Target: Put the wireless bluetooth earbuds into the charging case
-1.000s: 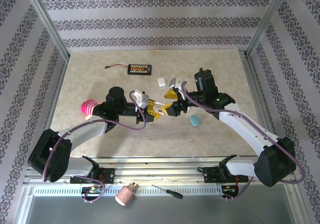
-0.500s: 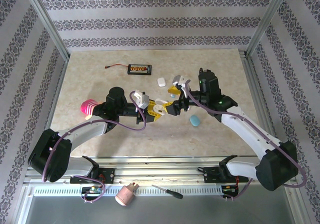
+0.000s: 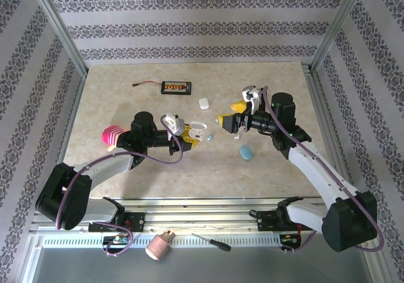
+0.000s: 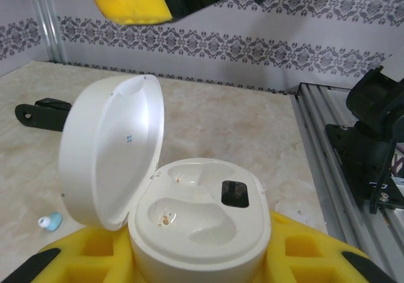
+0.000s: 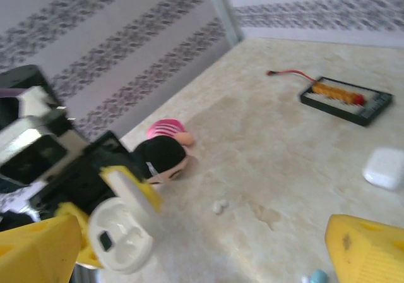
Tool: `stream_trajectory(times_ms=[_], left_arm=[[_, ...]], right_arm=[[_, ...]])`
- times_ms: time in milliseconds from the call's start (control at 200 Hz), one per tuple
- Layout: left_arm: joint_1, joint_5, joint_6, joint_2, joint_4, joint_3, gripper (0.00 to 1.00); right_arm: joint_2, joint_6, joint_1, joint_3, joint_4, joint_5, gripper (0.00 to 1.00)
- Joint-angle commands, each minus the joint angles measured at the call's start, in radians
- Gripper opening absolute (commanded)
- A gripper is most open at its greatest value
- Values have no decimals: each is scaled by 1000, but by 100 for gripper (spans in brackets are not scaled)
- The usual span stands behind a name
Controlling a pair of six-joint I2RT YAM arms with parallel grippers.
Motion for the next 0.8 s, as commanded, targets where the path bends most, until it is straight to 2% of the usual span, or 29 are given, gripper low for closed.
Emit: stream_trajectory(times_ms=[0,125,315,585,794], left_arm=[[17,-2,21,-22,55,-11,25],[19,4,20,-15,67,-11,25],[19,5,23,3,84,0,25],[19,23,11,35,101,16,25],[19,22,14,60,92,25,25]], right_arm=[[-21,145,-52,-57,65,148,98],[3,214,-110,-91,26,237,84],[94,321,-124,-98,-85,376,62],[295,424,-130,-95,-98,344,56],[440,429,-128,-69,-71,285,53]])
